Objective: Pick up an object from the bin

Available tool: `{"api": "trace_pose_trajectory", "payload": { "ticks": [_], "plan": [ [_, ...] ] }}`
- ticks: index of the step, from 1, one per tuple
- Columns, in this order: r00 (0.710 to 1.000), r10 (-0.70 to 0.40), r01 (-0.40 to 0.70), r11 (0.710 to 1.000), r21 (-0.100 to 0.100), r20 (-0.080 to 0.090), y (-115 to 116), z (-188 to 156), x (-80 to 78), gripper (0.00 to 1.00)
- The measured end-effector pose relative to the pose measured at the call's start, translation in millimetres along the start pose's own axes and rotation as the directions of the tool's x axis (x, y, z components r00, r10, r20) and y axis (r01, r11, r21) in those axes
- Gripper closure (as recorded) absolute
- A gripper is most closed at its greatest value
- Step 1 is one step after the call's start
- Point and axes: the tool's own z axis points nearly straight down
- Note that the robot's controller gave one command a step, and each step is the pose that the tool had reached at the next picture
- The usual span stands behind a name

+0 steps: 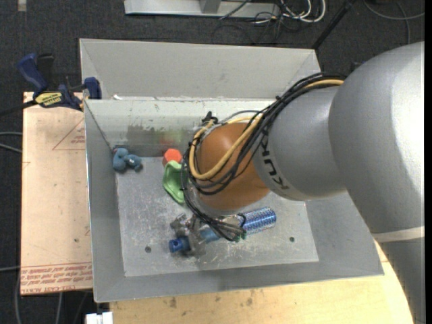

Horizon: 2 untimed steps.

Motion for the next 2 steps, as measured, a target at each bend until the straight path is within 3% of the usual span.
{"api": "trace_pose_trajectory", "payload": {
  "ticks": [1, 2],
  "plan": [
    [0.994, -0.113, 0.113, 0.994, 0.007, 0.010, -33.6, -181.3, 6.6, 1.00],
    [0.995, -0.095, 0.095, 0.995, 0.000, -0.003, -29.4, -140.3, 21.1, 1.00]
  ]
}}
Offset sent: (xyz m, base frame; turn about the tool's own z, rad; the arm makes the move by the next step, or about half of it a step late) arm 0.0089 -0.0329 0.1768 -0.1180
